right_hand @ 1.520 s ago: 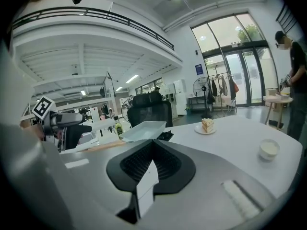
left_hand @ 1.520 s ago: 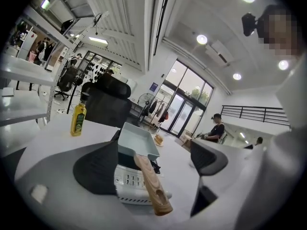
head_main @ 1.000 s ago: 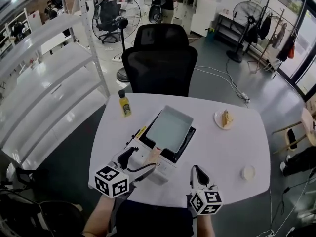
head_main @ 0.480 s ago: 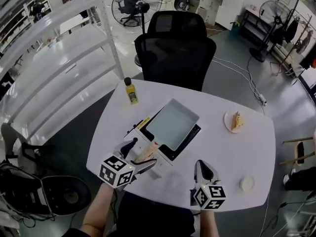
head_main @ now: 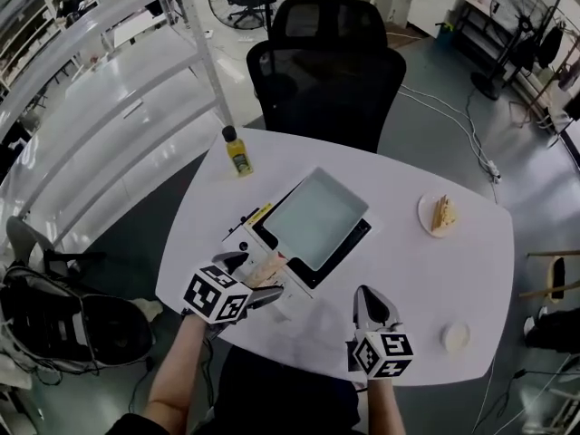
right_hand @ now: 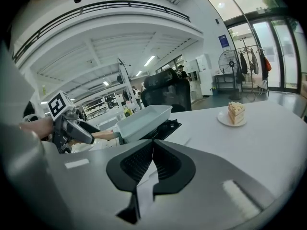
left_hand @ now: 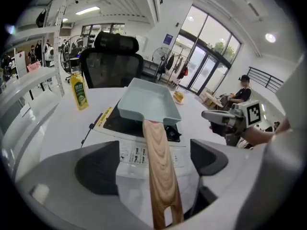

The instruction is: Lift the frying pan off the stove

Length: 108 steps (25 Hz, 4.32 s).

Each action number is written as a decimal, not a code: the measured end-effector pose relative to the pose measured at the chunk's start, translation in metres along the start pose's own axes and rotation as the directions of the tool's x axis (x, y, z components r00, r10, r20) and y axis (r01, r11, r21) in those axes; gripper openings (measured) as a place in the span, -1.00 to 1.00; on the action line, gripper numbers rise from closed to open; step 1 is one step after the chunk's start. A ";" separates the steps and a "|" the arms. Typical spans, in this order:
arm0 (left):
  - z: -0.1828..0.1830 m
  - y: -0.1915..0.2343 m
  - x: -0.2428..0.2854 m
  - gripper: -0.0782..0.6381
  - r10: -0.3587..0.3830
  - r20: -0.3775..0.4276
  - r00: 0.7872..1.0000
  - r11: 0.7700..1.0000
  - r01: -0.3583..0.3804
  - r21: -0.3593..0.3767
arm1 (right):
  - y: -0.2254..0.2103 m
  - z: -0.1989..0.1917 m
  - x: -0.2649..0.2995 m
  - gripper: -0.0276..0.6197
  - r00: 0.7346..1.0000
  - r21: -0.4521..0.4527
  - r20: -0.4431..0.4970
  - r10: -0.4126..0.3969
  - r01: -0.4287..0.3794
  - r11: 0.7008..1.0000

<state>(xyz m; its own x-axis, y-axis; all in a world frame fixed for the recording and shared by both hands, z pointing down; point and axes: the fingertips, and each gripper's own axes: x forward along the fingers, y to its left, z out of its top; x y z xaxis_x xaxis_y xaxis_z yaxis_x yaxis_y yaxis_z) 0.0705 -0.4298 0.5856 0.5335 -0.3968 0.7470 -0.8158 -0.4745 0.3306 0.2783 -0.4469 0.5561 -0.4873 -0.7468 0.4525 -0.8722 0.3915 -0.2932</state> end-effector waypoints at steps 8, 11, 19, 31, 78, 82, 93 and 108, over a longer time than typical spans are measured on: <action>-0.014 0.006 0.016 0.52 0.066 -0.188 0.980 0.998 -0.064 0.016 | -0.008 0.005 0.009 -0.90 1.000 0.016 0.014 -0.002 0.002 1.000; -0.009 0.012 0.017 0.00 0.095 -0.174 0.980 0.995 -0.097 -0.002 | -0.011 0.004 0.009 -0.90 1.000 0.023 0.011 -0.008 0.008 1.000; -0.010 0.002 0.020 -0.26 0.054 -0.174 0.983 0.998 -0.048 0.037 | -0.014 0.003 0.004 -0.90 0.999 0.038 0.018 -0.027 0.026 0.999; -0.012 -0.001 0.022 -0.26 0.073 -0.128 0.989 0.997 -0.067 0.048 | -0.015 -0.002 -0.005 -0.90 0.999 0.053 0.016 -0.052 0.051 0.997; 0.029 -0.067 -0.005 -0.26 -0.097 0.010 0.995 0.959 0.091 0.269 | -0.012 0.020 -0.118 -0.90 0.896 0.090 0.211 -0.390 0.380 0.921; 0.025 -0.087 0.003 -0.26 -0.140 -0.020 0.990 0.939 0.139 0.315 | -0.018 0.010 -0.142 -0.90 0.868 0.122 0.212 -0.449 0.433 0.893; 0.005 -0.128 0.025 -0.26 -0.212 -0.108 0.971 0.887 0.238 0.397 | -0.027 -0.019 -0.192 -0.90 0.799 0.191 0.208 -0.564 0.533 0.825; -0.021 -0.164 0.046 -0.26 -0.259 -0.208 0.943 0.835 0.327 0.443 | -0.038 -0.021 -0.237 -0.90 0.684 0.219 0.272 -0.677 0.641 0.736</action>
<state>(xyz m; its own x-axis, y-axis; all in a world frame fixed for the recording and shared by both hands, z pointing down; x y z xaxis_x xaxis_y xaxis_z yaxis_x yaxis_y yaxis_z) 0.2240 -0.3537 0.5776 0.6683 -0.0880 0.7386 -0.4074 -0.8741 0.2645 0.4263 -0.2738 0.4781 0.2682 -0.9222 0.2786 -0.9449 -0.3082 -0.1104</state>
